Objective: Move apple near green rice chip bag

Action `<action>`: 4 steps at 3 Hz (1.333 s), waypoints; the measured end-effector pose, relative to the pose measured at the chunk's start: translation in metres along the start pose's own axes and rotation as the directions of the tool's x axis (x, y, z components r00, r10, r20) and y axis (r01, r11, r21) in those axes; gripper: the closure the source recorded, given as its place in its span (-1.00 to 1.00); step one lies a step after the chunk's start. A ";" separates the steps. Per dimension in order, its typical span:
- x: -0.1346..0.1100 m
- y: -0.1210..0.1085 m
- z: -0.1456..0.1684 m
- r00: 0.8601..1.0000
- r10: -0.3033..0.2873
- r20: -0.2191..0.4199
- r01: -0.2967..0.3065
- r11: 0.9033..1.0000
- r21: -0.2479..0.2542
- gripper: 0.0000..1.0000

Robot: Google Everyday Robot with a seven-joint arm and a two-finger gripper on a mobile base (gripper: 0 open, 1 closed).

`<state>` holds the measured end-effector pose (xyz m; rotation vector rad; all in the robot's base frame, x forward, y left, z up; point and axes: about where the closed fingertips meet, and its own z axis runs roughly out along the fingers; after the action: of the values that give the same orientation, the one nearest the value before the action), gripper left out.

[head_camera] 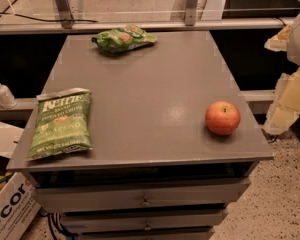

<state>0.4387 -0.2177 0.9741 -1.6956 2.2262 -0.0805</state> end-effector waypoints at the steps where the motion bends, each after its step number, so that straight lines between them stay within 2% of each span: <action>1: 0.003 0.000 0.013 0.998 0.033 0.052 -0.032 0.999 -0.014 -1.00; 2: 0.005 -0.005 0.068 0.976 0.118 0.182 -0.101 0.990 -0.100 -1.00; 3: 0.003 -0.018 0.104 0.949 0.155 0.273 -0.113 0.980 -0.163 -1.00; 4: 0.001 -0.026 0.117 0.937 0.162 0.311 -0.107 0.977 -0.186 -1.00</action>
Offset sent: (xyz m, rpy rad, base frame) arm 0.0428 0.0053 -0.1035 0.3644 0.0909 -0.0561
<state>0.4978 -0.2073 0.8702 -1.4996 2.1363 0.4012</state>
